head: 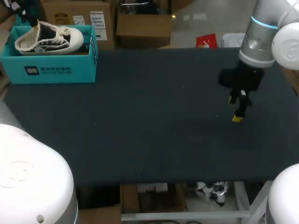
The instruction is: Open the shoe tongue, take the insole out of the shoe, put the insole back into the shoe, and pack the shoe into the shoebox
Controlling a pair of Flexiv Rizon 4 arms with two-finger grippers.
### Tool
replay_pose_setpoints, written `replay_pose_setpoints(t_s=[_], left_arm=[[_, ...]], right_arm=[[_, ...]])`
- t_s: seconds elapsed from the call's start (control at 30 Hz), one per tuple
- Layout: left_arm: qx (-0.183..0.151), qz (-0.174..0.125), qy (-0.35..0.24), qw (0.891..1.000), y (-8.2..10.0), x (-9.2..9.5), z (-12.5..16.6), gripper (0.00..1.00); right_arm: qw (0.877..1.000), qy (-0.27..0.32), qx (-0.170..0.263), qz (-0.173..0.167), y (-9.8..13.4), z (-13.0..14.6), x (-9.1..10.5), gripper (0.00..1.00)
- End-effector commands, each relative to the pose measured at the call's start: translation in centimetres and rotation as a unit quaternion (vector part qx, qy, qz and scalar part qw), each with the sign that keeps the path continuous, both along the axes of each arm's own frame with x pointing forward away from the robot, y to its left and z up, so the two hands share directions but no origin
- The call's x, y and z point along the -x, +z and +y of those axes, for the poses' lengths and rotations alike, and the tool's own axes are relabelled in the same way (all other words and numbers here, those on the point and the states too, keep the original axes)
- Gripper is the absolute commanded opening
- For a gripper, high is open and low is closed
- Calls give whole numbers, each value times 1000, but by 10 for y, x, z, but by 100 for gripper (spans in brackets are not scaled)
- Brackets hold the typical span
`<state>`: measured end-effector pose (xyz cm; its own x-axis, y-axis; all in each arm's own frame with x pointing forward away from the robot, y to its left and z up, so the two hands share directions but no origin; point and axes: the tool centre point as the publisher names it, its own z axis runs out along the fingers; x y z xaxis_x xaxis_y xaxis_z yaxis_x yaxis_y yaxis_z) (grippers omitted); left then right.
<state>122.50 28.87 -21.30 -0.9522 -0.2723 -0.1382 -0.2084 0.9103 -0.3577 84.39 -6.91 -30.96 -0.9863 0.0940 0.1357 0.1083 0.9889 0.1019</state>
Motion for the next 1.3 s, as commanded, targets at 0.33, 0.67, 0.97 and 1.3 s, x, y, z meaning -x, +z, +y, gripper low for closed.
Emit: replay_pose_setpoints(t_s=[0.33,0.67,0.97,1.3], left_arm=[[8,111,-59,992,-47,-10,4,0],[-16,146,-48,988,-79,-19,0,0],[0,154,-10,988,-73,-30,6,81],[6,125,3,992,-18,1,-9,100]], right_arm=[[1000,0,0,0,1,0,1,100],[1000,0,0,0,1,0,1,100],[1000,0,0,0,1,0,1,100],[1000,0,0,0,1,0,1,100]])
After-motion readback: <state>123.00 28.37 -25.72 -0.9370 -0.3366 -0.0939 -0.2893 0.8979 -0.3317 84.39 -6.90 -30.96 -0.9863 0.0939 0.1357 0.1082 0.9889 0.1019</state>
